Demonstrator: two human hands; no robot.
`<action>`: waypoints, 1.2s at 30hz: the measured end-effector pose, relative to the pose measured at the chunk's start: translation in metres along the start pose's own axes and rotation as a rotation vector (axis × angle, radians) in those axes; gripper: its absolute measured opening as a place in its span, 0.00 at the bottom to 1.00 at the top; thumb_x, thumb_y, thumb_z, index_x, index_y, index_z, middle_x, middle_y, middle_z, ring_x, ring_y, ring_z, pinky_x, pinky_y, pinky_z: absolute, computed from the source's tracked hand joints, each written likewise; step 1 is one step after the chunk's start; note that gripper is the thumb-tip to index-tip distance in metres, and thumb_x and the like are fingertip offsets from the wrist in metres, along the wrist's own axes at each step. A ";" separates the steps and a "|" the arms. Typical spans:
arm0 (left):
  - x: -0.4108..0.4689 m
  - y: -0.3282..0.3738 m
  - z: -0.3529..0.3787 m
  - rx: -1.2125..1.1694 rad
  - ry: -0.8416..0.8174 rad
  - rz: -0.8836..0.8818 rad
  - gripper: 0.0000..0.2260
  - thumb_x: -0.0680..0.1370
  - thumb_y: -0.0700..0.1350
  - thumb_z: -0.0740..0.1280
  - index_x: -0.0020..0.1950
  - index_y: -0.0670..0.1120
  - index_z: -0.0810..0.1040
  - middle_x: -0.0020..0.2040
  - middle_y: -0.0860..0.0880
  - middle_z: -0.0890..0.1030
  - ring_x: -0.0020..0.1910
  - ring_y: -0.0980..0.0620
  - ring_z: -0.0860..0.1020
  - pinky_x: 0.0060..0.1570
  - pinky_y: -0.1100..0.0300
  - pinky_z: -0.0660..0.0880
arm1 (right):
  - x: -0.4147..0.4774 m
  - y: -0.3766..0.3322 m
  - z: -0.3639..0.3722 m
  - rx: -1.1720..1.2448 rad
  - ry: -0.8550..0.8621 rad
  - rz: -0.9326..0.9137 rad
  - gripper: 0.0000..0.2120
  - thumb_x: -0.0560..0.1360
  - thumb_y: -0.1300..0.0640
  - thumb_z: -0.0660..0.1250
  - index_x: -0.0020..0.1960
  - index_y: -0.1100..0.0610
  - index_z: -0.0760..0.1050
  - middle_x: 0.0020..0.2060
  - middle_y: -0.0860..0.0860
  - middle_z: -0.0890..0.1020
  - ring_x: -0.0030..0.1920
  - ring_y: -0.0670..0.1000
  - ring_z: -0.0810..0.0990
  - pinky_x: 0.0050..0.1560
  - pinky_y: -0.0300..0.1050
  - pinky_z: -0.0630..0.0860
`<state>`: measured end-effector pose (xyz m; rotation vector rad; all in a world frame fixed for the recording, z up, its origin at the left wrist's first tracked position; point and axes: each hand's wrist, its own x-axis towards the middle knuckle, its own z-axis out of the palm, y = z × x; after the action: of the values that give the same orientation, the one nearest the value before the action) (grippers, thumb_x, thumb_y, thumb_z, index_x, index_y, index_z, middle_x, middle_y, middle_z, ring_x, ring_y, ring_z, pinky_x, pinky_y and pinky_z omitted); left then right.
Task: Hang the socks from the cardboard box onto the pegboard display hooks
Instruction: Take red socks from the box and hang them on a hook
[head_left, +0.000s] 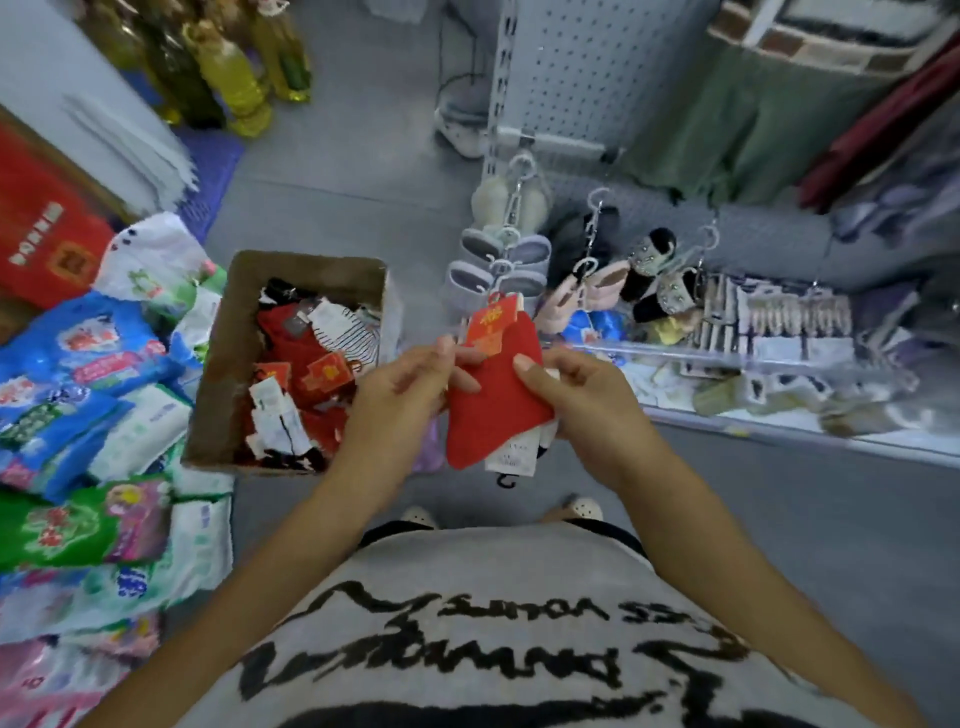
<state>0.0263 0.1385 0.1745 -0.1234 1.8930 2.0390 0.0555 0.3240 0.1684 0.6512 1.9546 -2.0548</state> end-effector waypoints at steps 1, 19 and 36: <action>0.001 0.000 0.016 -0.035 0.052 -0.017 0.17 0.83 0.50 0.64 0.45 0.37 0.80 0.51 0.49 0.87 0.52 0.59 0.84 0.48 0.64 0.80 | -0.006 0.004 -0.015 0.055 0.007 0.002 0.08 0.76 0.50 0.73 0.52 0.53 0.84 0.46 0.55 0.88 0.46 0.54 0.87 0.44 0.52 0.83; 0.007 -0.013 0.324 -0.198 -0.171 -0.118 0.05 0.81 0.44 0.68 0.54 0.44 0.79 0.46 0.48 0.87 0.43 0.52 0.85 0.42 0.54 0.81 | -0.098 0.012 -0.332 0.082 0.191 -0.141 0.21 0.71 0.48 0.75 0.63 0.46 0.78 0.54 0.50 0.86 0.53 0.50 0.86 0.45 0.42 0.82; 0.056 0.076 0.344 -0.186 -0.165 -0.038 0.24 0.72 0.58 0.76 0.64 0.50 0.78 0.57 0.47 0.86 0.54 0.47 0.86 0.46 0.51 0.83 | -0.020 -0.099 -0.345 0.550 0.247 -0.356 0.14 0.76 0.63 0.71 0.61 0.54 0.78 0.58 0.57 0.83 0.57 0.55 0.84 0.50 0.44 0.82</action>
<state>0.0096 0.4829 0.2648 -0.0354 1.5903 2.1264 0.0821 0.6700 0.2616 0.7283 1.7138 -2.9063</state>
